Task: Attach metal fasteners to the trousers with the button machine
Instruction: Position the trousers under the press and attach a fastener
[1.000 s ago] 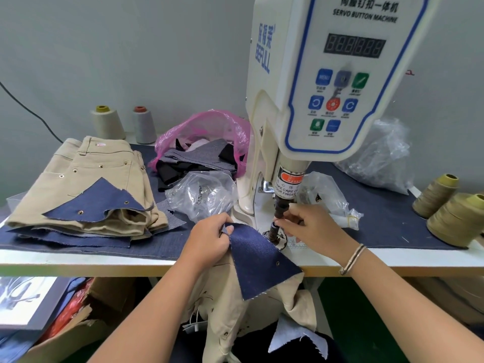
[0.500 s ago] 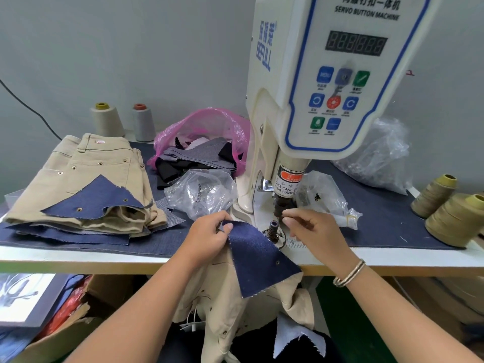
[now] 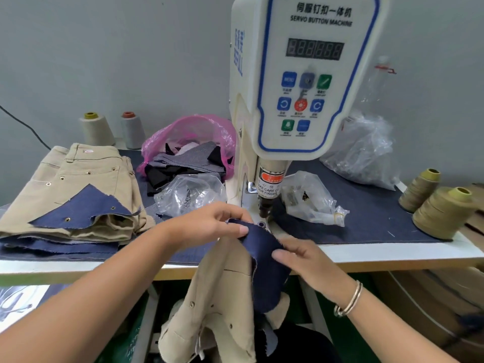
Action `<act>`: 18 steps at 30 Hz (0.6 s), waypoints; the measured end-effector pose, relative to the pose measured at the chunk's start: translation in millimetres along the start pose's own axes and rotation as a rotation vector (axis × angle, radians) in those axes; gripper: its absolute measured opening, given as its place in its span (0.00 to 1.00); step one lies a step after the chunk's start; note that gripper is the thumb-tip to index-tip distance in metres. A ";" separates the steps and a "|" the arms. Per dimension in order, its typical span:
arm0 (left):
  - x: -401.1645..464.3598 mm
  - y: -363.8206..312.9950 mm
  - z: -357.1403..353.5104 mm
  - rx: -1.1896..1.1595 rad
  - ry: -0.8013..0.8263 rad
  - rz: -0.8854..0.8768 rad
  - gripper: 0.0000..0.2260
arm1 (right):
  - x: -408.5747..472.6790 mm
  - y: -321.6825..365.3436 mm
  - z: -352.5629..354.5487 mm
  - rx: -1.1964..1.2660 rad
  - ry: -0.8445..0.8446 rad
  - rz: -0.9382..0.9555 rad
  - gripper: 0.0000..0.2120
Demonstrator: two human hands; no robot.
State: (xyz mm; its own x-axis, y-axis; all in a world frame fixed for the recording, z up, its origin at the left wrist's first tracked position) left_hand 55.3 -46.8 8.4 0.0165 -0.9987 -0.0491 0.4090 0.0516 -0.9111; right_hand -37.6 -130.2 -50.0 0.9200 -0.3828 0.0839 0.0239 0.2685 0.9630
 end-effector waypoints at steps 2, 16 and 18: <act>1.7 11.6 10.1 -0.008 -0.043 0.043 0.04 | 6.5 -1.8 16.8 0.087 -0.048 -0.050 0.14; 17.4 87.6 16.4 -0.441 -0.188 0.229 0.06 | 52.9 -36.3 41.1 0.414 -0.153 -0.203 0.14; 19.9 91.3 11.9 -0.502 -0.183 0.226 0.08 | 52.8 -42.6 40.1 0.464 -0.153 -0.220 0.12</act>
State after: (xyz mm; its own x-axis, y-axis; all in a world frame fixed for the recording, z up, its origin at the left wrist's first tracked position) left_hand 103.8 -62.0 -70.8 0.2284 -0.9450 -0.2342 -0.1056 0.2151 -0.9709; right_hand -5.7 -197.3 -76.2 0.8444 -0.5196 -0.1301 0.0027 -0.2387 0.9711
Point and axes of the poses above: each hand's wrist, its own x-axis towards the middle knuckle, its own z-axis out of the back of the hand, y = z × x, the point moved 10 cm from there along x, towards the middle knuckle, and after that the axes turned 6 degrees about x, right-handed, at the moved point
